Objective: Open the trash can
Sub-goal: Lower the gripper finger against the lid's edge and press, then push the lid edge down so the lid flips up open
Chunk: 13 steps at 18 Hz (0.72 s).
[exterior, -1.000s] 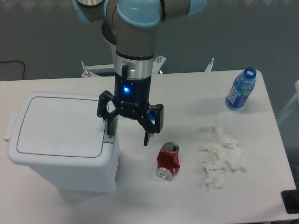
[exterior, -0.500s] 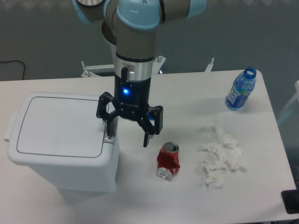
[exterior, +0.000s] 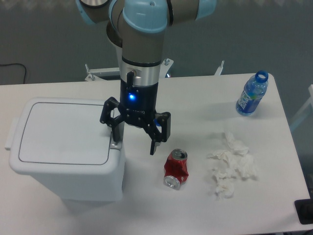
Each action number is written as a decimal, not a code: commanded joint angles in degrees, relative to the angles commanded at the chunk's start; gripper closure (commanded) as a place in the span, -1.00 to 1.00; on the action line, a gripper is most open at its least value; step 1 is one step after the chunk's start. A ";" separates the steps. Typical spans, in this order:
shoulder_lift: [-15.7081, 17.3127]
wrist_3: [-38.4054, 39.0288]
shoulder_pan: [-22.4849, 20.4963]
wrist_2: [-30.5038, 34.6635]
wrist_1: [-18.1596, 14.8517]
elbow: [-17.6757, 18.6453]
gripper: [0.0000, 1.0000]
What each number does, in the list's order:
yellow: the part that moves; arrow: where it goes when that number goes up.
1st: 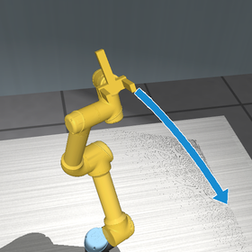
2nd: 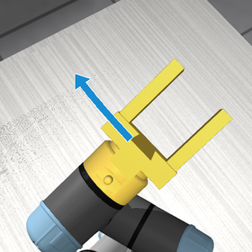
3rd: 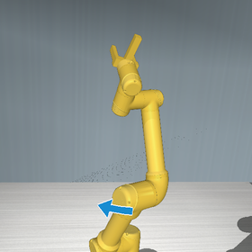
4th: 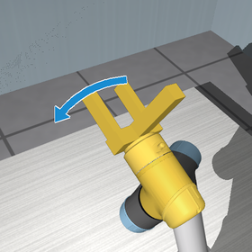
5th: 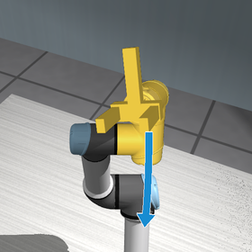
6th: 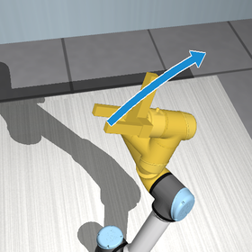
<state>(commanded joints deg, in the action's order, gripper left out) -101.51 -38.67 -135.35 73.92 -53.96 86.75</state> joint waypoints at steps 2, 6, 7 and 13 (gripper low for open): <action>0.00 0.00 0.00 0.00 0.00 -0.09 -1.00; 0.26 0.00 0.00 -0.18 -0.09 -0.09 -1.00; 0.26 0.00 -0.09 -0.18 -0.09 -0.09 -1.00; 0.35 -0.09 -0.44 -0.35 -0.09 -0.18 -1.00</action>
<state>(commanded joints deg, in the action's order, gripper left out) -101.16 -38.76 -135.79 73.56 -54.05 86.57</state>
